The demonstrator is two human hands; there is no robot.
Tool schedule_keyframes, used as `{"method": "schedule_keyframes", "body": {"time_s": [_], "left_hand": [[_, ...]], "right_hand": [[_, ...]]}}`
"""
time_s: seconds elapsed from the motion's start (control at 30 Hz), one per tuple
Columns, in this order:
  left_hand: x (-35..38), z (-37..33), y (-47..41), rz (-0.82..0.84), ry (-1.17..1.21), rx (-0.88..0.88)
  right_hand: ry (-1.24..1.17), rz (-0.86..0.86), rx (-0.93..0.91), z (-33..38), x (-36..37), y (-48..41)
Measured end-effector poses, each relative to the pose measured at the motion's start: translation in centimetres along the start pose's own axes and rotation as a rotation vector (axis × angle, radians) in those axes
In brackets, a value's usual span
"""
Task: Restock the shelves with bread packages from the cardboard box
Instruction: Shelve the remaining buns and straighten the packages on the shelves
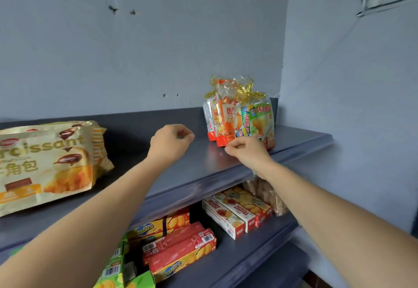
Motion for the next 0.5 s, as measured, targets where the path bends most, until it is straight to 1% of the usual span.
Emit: {"method": "schedule_keyframes", "body": {"time_s": [0.13, 0.27, 0.5], "left_hand": [[6.2, -0.9, -2.0, 0.093, 0.001, -0.035], [11.6, -1.2, -4.1, 0.124, 0.040, -0.085], [17.2, -2.0, -7.3, 0.209, 0.115, -0.203]], "right_hand": [[0.039, -0.012, 0.034, -4.6, -3.8, -2.7], [0.031, -0.032, 0.084, -9.1, -7.1, -5.7], [-0.055, -0.058, 0.205, -13.8, -8.4, -10.6]]}}
Point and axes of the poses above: each hand's wrist, its own y-axis away from the middle knuckle, its own x-axis out of the palm, z = x × y, the point moved 1 cm from there along -y, towards the middle knuckle, and after that the axes turned 10 degrees about y, right-handed, at the moved point
